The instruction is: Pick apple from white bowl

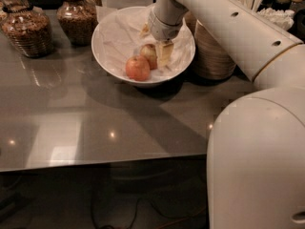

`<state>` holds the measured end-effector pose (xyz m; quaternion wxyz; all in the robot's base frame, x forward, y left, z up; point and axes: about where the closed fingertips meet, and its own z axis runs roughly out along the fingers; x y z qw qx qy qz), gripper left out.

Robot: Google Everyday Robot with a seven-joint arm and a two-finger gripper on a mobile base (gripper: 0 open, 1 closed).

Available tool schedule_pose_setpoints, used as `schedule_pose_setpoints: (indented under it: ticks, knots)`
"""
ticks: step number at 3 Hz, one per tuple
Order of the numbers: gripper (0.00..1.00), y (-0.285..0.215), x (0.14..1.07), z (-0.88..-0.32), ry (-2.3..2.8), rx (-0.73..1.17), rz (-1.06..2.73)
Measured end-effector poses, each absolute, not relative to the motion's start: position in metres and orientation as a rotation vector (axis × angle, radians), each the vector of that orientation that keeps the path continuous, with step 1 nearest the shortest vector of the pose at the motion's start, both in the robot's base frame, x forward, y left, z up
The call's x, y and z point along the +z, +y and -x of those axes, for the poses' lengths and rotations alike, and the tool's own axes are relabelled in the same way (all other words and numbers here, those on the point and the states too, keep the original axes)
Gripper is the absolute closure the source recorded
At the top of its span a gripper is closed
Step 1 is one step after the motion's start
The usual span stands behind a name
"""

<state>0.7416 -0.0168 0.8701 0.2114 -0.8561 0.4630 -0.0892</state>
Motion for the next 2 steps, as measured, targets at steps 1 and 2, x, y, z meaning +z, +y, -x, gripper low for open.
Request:
schedule_pose_setpoints:
  ticks: [1, 2]
  knots:
    - [0.34, -0.0137, 0.8629, -0.7389, 1.288, -0.22, 2.407]
    - [0.53, -0.0126, 0.8594, -0.7354, 1.296, -0.198, 2.422]
